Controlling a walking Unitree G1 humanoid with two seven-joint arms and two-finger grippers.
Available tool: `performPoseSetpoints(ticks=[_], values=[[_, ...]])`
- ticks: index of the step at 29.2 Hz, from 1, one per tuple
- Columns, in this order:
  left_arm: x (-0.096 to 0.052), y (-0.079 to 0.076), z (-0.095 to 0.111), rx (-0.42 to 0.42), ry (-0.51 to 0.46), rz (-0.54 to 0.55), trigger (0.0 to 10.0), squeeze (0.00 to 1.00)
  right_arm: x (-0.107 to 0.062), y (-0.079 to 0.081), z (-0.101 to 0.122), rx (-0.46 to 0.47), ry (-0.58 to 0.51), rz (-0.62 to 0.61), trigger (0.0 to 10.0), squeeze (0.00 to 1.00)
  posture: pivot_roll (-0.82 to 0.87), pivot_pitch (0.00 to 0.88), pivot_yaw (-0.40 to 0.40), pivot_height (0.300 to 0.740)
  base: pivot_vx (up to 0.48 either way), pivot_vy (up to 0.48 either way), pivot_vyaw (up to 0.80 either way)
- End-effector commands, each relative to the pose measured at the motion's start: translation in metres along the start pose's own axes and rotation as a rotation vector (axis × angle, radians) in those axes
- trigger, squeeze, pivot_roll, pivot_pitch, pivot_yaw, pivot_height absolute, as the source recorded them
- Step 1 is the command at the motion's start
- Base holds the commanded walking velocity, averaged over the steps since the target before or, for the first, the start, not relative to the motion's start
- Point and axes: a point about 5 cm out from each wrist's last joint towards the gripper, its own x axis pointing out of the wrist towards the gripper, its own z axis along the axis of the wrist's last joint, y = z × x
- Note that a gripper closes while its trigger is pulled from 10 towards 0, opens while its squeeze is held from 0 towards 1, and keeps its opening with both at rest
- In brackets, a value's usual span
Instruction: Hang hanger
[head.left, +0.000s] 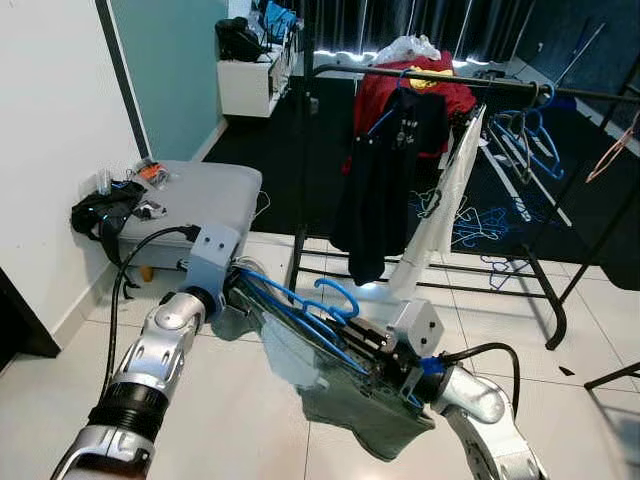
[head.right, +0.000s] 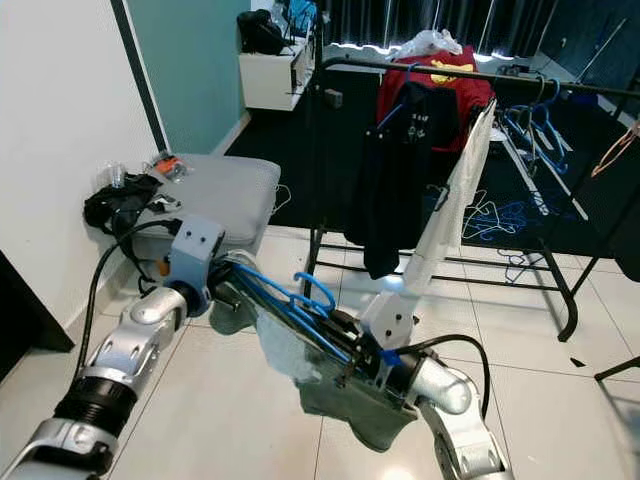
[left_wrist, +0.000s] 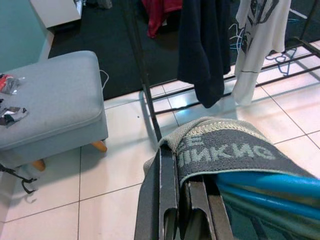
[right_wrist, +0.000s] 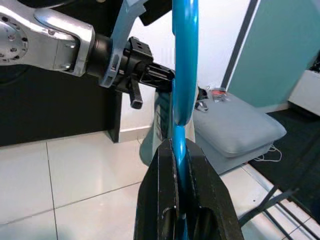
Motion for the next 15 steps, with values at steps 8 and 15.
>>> performPoseSetpoints(ticks=[8,15], values=[[-0.013,0.091,0.011,0.002,0.027,0.341,0.0,0.0,-0.043,-0.007,-0.022,0.143,0.042,-0.171,10.0,0.0,-0.02,0.0,-0.018,0.74,0.0,0.0,0.0],[-0.013,0.093,0.015,-0.007,0.013,0.326,1.6,0.0,-0.049,-0.009,-0.028,0.15,0.058,-0.185,10.0,0.0,-0.02,0.001,-0.013,0.74,0.0,0.0,0.0]])
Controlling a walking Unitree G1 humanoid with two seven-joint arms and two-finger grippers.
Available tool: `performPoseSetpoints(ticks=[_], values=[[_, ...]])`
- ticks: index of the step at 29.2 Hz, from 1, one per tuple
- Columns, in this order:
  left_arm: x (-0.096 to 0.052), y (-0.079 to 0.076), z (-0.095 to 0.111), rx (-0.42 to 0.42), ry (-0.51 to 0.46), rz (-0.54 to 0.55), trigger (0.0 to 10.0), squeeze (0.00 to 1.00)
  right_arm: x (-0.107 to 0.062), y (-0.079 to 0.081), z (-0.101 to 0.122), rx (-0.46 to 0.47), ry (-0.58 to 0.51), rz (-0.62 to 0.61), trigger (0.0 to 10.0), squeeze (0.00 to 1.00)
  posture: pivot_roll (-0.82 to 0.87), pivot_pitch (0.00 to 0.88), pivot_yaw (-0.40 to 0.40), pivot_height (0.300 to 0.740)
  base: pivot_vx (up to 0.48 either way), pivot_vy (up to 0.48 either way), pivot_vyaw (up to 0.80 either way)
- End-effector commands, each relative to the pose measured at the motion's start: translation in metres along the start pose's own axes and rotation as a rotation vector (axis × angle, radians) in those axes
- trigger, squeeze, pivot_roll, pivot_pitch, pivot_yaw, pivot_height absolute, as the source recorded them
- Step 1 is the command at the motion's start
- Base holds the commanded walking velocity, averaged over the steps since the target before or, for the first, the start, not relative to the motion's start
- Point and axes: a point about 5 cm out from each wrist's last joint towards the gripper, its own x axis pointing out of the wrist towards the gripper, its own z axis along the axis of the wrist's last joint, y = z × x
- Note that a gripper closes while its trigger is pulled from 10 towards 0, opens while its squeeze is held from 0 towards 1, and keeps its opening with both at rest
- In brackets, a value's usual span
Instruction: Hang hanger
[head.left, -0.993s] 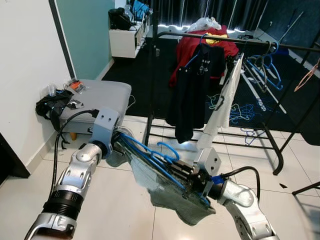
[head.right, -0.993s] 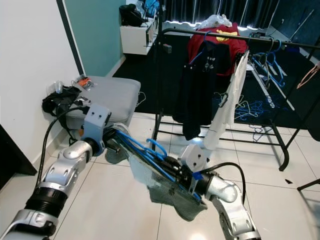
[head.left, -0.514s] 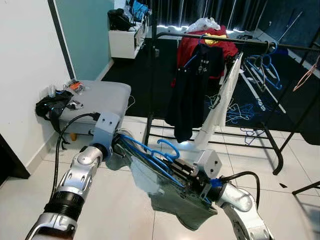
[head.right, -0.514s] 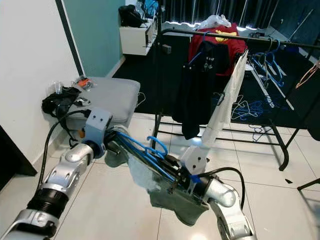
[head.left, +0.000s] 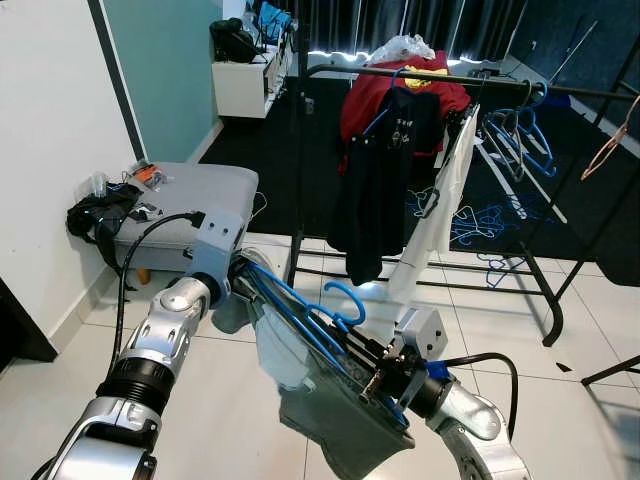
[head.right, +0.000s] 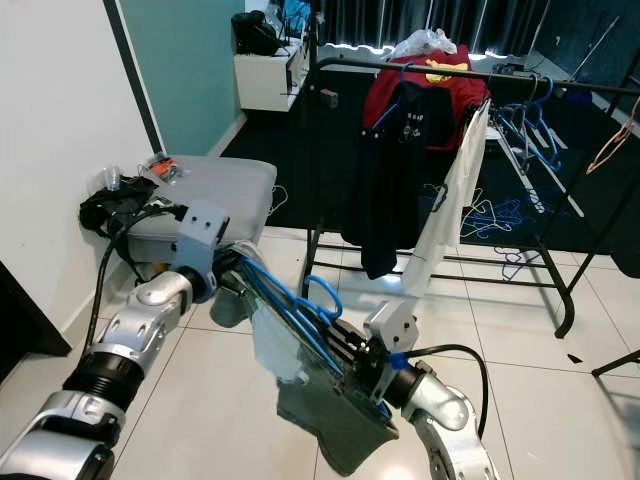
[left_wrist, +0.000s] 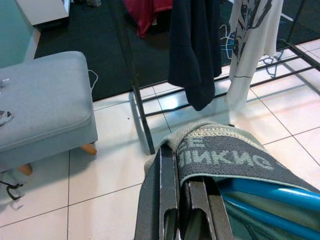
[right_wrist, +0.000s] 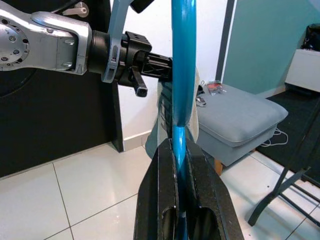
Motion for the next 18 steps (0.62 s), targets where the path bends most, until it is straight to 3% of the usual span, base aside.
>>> performPoseSetpoints(ticks=[1,2,4,5,6,12,13,15,16,18], values=[[-0.027,0.088,0.005,0.02,0.021,0.346,1.6,0.0,-0.039,-0.02,-0.009,-0.002,0.053,-0.124,10.0,0.0,-0.02,0.001,-0.013,0.74,0.0,0.0,0.0],[-0.027,0.081,0.003,0.024,0.022,0.307,7.8,0.0,-0.037,-0.021,-0.006,-0.007,0.041,-0.124,10.0,0.0,-0.02,0.002,-0.014,0.74,0.0,0.0,0.0],[-0.026,0.076,0.002,0.027,0.021,0.28,7.8,0.0,-0.035,-0.022,-0.004,-0.011,0.032,-0.124,10.0,0.0,-0.02,0.002,-0.015,0.74,0.0,0.0,0.0],[-0.025,0.072,-0.002,0.029,0.027,0.269,6.5,0.0,-0.033,-0.023,-0.001,-0.016,0.024,-0.113,10.0,0.0,-0.02,0.005,-0.018,0.74,0.0,0.0,0.0],[-0.026,0.068,-0.004,0.02,0.025,0.258,0.0,0.0,-0.03,-0.023,0.001,-0.023,0.028,-0.094,10.0,0.0,-0.02,0.008,-0.023,0.74,0.0,0.0,0.0],[-0.025,0.063,-0.006,0.011,0.02,0.233,0.0,0.0,-0.028,-0.023,0.004,-0.027,0.031,-0.076,10.0,0.0,-0.01,0.011,-0.022,0.74,0.0,0.0,0.0],[-0.024,0.056,-0.006,0.017,0.012,0.194,1.6,0.0,-0.025,-0.024,0.007,-0.032,0.022,-0.074,10.0,0.0,-0.02,0.014,-0.02,0.74,0.0,0.0,0.0],[-0.024,0.056,-0.006,0.017,0.012,0.194,1.6,0.0,-0.025,-0.024,0.007,-0.032,0.022,-0.074,10.0,0.0,-0.02,0.014,-0.02,0.74,0.0,0.0,0.0],[-0.023,0.047,-0.007,0.017,0.004,0.171,10.0,0.0,-0.02,-0.026,0.012,-0.04,0.005,-0.073,10.0,0.0,-0.01,0.017,-0.016,0.74,0.0,0.0,0.0],[-0.023,0.038,-0.006,-0.003,-0.016,0.159,10.0,0.0,-0.015,-0.028,0.017,-0.052,-0.004,-0.073,10.0,0.0,-0.02,0.018,-0.011,0.74,0.0,0.0,0.0]])
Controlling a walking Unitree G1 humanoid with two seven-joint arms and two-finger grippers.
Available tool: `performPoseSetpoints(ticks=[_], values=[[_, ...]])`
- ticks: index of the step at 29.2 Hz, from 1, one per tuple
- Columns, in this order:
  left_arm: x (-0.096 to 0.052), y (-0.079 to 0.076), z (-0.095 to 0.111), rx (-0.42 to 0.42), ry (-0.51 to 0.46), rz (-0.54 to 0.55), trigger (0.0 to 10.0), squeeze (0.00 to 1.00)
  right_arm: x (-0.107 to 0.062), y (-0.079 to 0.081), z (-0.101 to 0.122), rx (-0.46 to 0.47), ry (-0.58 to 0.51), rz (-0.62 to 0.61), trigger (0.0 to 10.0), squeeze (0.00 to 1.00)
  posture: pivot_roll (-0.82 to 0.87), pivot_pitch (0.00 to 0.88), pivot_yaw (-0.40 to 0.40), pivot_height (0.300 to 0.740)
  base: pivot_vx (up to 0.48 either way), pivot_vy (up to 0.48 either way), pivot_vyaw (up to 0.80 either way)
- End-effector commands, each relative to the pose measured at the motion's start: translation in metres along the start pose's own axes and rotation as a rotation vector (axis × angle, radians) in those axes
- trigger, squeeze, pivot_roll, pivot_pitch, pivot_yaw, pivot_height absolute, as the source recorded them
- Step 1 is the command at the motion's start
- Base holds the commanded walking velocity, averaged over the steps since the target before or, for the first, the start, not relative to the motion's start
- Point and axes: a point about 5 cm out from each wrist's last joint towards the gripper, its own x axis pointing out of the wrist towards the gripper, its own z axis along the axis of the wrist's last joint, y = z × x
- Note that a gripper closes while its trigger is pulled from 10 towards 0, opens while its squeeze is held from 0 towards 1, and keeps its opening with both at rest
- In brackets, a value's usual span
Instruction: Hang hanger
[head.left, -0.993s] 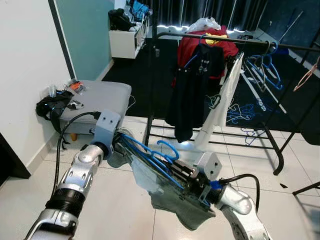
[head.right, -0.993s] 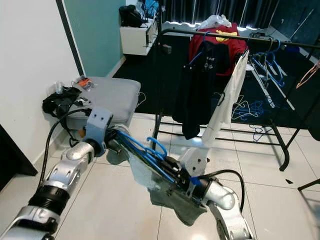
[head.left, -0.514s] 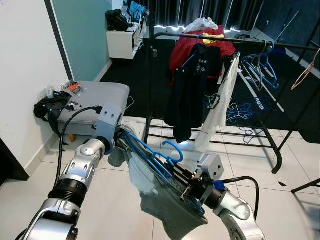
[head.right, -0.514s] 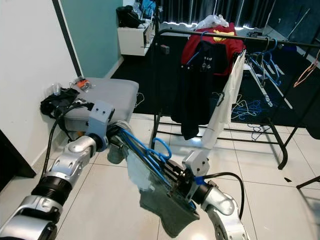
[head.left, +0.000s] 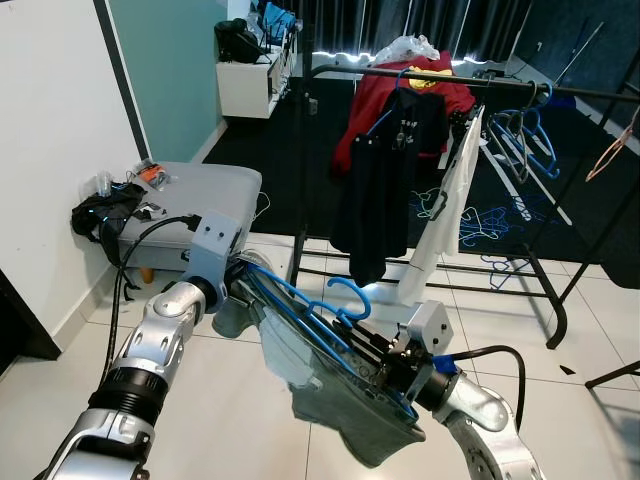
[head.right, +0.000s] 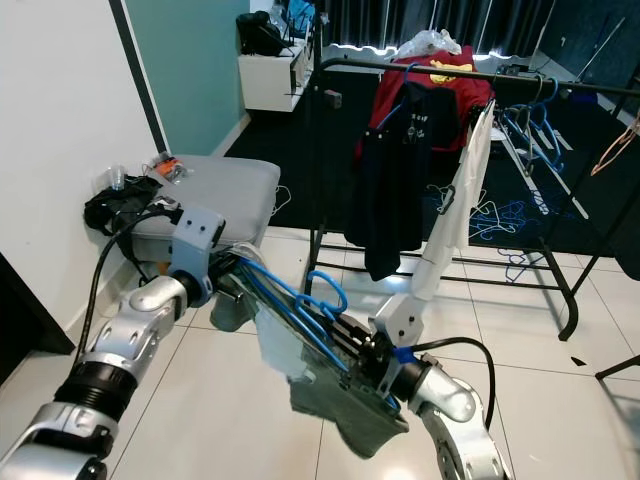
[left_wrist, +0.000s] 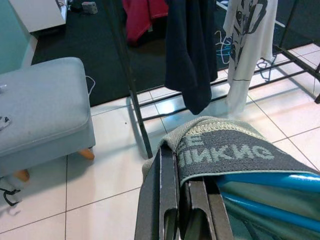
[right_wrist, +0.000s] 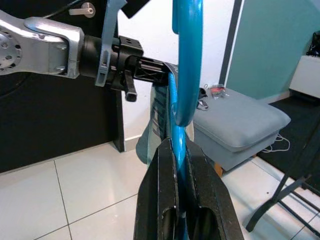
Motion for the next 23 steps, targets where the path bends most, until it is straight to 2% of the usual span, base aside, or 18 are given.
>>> performPoseSetpoints(ticks=[1,2,3,6,7,11,12,13,14,18,19,20,21,23], values=[[-0.014,0.039,-0.006,0.0,0.026,0.189,10.0,0.0,-0.018,-0.018,0.004,-0.019,0.008,-0.089,10.0,0.0,-0.02,0.018,-0.011,0.74,0.0,0.0,0.0],[-0.014,0.039,-0.006,0.0,0.026,0.189,10.0,0.0,-0.018,-0.018,0.004,-0.019,0.008,-0.089,10.0,0.0,-0.02,0.018,-0.011,0.74,0.0,0.0,0.0],[-0.014,0.03,-0.003,-0.032,-0.001,0.177,10.0,0.0,-0.013,-0.02,0.009,-0.033,0.0,-0.089,10.0,0.0,-0.02,0.019,-0.012,0.74,0.0,0.0,0.0],[-0.014,0.03,-0.003,-0.032,-0.001,0.177,10.0,0.0,-0.013,-0.02,0.009,-0.033,0.0,-0.089,10.0,0.0,-0.02,0.019,-0.012,0.74,0.0,0.0,0.0],[-0.015,0.021,0.004,-0.065,-0.042,0.161,10.0,0.0,-0.007,-0.022,0.014,-0.044,-0.009,-0.087,10.0,0.0,-0.01,0.021,-0.02,0.74,0.0,0.0,0.0],[-0.015,0.015,0.009,-0.082,-0.068,0.151,10.0,0.0,-0.003,-0.024,0.017,-0.053,-0.017,-0.08,10.0,0.0,-0.01,0.021,-0.025,0.74,0.0,0.0,0.0],[-0.016,0.012,0.01,-0.085,-0.074,0.141,10.0,0.58,0.001,-0.024,0.019,-0.059,-0.022,-0.069,10.0,0.0,-0.01,0.021,-0.025,0.74,0.0,0.0,0.0],[-0.016,0.012,0.01,-0.085,-0.074,0.141,10.0,0.58,0.001,-0.024,0.019,-0.059,-0.022,-0.069,10.0,0.0,-0.01,0.021,-0.025,0.74,0.0,0.0,0.0],[-0.017,0.009,0.01,-0.087,-0.077,0.129,10.0,1.0,0.002,-0.023,0.02,-0.061,-0.025,-0.062,10.0,0.0,-0.01,0.021,-0.023,0.74,0.0,0.0,0.0],[-0.017,0.009,0.009,-0.08,-0.069,0.133,10.0,1.0,0.003,-0.024,0.021,-0.063,-0.026,-0.059,10.0,0.0,-0.01,0.022,-0.021,0.74,0.0,0.0,0.0],[-0.017,0.009,0.008,-0.079,-0.064,0.137,10.0,0.19,0.002,-0.024,0.021,-0.064,-0.027,-0.061,10.0,0.0,-0.02,0.022,-0.019,0.74,0.0,0.0,0.0],[-0.017,0.009,0.008,-0.079,-0.064,0.137,10.0,0.19,0.002,-0.024,0.021,-0.064,-0.027,-0.061,10.0,0.0,-0.02,0.022,-0.019,0.74,0.0,0.0,0.0],[-0.018,0.009,0.008,-0.078,-0.06,0.142,10.0,0.0,0.002,-0.024,0.022,-0.065,-0.028,-0.065,10.0,0.0,-0.02,0.021,-0.019,0.74,0.0,0.0,0.0],[-0.019,0.009,0.006,-0.081,-0.052,0.142,10.0,0.0,0.001,-0.025,0.023,-0.066,-0.029,-0.07,10.0,0.0,-0.02,0.021,-0.022,0.74,0.0,0.0,0.0]])
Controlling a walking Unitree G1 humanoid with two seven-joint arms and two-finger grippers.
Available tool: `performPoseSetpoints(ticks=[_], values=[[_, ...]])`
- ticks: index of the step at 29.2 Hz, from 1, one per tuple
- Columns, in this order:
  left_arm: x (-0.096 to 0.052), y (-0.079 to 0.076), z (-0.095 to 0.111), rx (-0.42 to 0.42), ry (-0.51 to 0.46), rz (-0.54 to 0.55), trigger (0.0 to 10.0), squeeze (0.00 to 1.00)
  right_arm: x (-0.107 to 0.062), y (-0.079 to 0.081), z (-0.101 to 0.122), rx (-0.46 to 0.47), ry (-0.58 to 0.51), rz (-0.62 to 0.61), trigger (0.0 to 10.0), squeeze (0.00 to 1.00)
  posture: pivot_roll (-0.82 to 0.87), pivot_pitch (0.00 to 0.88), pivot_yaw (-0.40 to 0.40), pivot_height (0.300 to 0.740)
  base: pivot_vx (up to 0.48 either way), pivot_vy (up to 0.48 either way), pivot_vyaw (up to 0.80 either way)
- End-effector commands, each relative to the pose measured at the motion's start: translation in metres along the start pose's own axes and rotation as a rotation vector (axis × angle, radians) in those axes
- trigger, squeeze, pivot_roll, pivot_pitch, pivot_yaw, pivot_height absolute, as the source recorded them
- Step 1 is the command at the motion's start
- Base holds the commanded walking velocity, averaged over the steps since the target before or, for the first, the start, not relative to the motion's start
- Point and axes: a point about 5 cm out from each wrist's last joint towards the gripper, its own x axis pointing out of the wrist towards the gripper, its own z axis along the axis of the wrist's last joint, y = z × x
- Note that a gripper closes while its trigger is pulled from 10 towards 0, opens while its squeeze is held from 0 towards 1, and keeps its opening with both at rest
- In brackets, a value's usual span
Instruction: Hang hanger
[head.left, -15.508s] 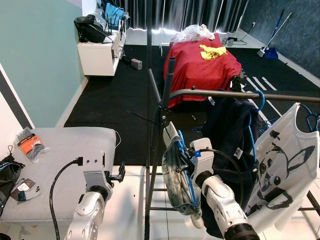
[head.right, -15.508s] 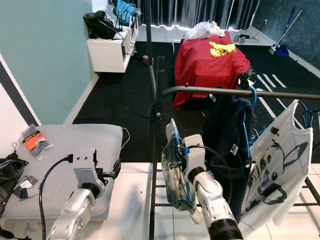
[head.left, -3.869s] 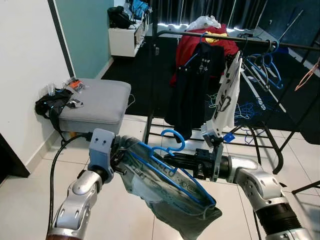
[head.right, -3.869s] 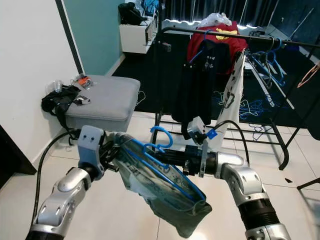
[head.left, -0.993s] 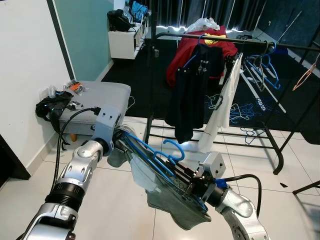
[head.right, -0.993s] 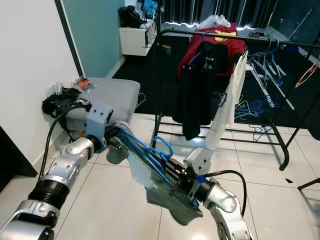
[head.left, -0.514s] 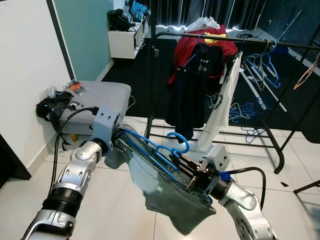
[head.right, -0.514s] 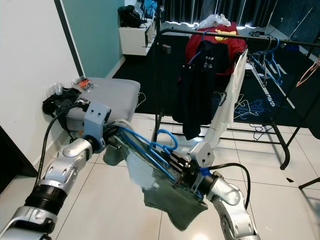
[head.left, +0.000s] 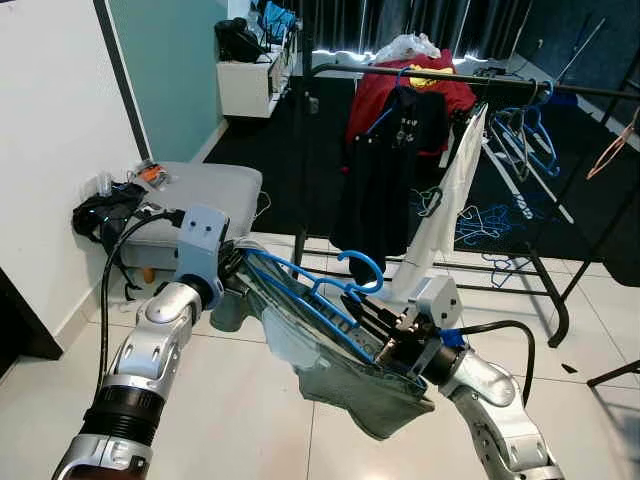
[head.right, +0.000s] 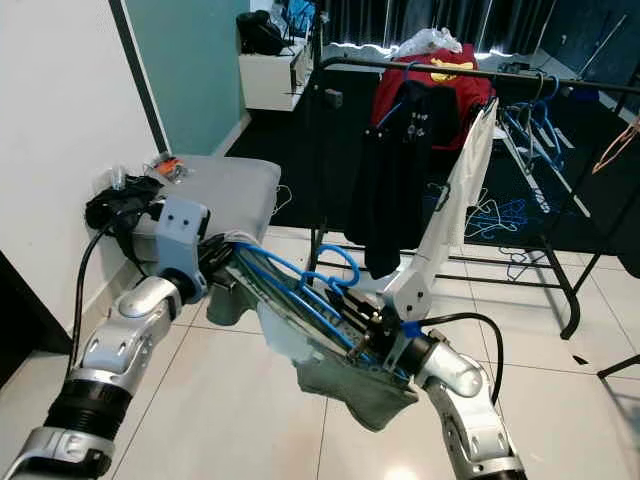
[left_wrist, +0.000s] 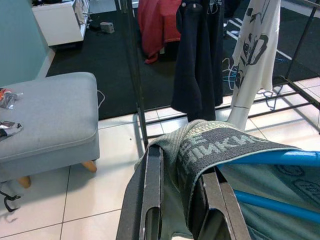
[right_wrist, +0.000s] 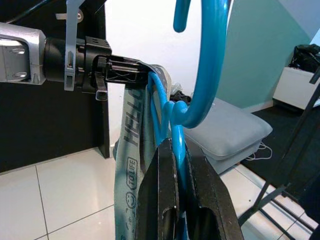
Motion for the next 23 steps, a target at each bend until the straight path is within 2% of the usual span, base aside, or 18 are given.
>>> performPoseSetpoints(ticks=[1,4,5,7,8,11,12,17,23], values=[[-0.007,0.011,-0.01,-0.002,0.044,0.062,10.0,0.0,-0.007,-0.009,0.006,-0.018,-0.007,-0.046,10.0,0.0,-0.02,0.022,-0.023,0.74,0.0,0.0,0.0],[-0.009,0.01,-0.011,0.001,0.054,0.052,10.0,0.0,-0.007,-0.01,0.007,-0.022,-0.007,-0.051,10.0,0.0,-0.02,0.022,-0.023,0.74,0.0,0.0,0.0],[-0.012,0.008,-0.012,-0.007,0.052,0.017,10.0,0.26,-0.007,-0.012,0.008,-0.028,-0.007,-0.06,10.0,0.0,-0.03,0.023,-0.018,0.74,0.0,0.0,0.0],[-0.014,0.007,-0.012,-0.012,0.049,-0.007,10.0,0.26,-0.007,-0.013,0.008,-0.032,-0.007,-0.067,10.0,0.0,-0.02,0.023,-0.018,0.74,0.0,0.0,0.0],[-0.016,0.005,-0.012,0.0,0.05,-0.023,10.0,1.0,-0.006,-0.015,0.009,-0.034,-0.009,-0.072,10.0,0.0,-0.02,0.025,-0.024,0.74,0.0,0.0,0.0],[-0.017,0.005,-0.014,0.013,0.06,-0.025,10.0,1.0,-0.006,-0.015,0.01,-0.035,-0.011,-0.073,10.0,0.0,-0.03,0.025,-0.024,0.74,0.0,0.0,0.0],[-0.017,0.005,-0.015,0.023,0.069,-0.021,10.0,0.0,-0.006,-0.016,0.01,-0.035,-0.012,-0.073,10.0,0.0,-0.03,0.025,-0.024,0.74,0.0,0.0,0.0],[-0.018,0.007,-0.019,0.065,0.091,-0.014,10.0,0.0,-0.005,-0.014,0.011,-0.036,-0.017,-0.07,10.0,0.0,-0.03,0.025,-0.015,0.74,0.0,0.0,0.0],[-0.018,0.006,-0.018,0.066,0.082,-0.023,10.0,0.0,-0.006,-0.016,0.013,-0.037,-0.024,-0.078,10.0,0.0,-0.03,0.026,-0.014,0.74,0.0,0.0,0.0]])
